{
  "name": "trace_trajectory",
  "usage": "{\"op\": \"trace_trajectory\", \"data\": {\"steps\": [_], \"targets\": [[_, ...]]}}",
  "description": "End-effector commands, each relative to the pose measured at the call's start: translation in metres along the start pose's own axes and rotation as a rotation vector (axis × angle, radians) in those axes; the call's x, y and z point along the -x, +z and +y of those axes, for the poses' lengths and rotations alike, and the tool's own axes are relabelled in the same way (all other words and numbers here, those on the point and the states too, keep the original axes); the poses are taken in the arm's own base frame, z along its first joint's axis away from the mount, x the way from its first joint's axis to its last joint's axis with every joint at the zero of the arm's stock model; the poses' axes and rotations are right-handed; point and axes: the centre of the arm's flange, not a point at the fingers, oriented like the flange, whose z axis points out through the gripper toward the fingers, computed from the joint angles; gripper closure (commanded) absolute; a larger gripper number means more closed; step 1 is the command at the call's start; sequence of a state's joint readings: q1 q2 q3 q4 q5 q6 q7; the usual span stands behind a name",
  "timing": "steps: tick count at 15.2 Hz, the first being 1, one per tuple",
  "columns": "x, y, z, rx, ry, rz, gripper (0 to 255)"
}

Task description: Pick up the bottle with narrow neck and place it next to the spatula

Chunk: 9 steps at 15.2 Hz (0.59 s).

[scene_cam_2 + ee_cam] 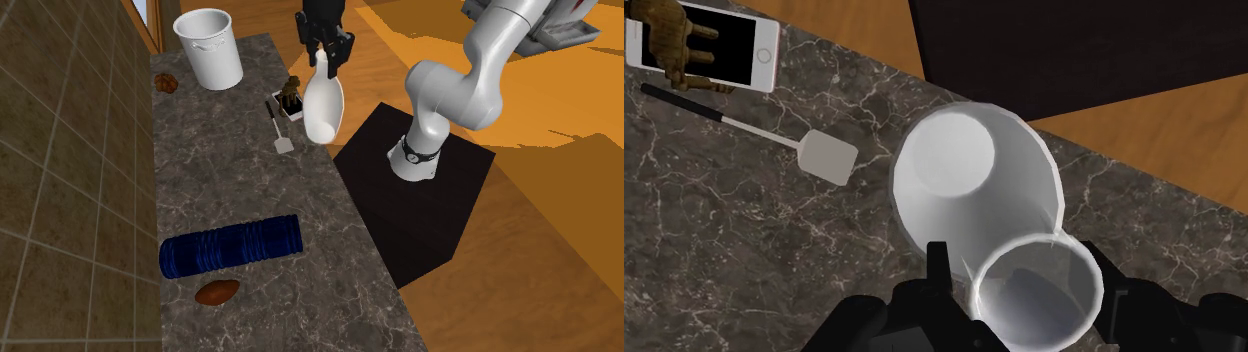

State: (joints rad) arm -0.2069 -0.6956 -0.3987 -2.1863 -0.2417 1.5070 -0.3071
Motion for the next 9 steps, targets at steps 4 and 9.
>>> {"op": "trace_trajectory", "data": {"steps": [4,9], "targets": [[-0.001,0.027,0.000,0.000,0.000,0.001,255],[-0.001,0.053,0.001,0.000,0.000,0.001,255]]}}
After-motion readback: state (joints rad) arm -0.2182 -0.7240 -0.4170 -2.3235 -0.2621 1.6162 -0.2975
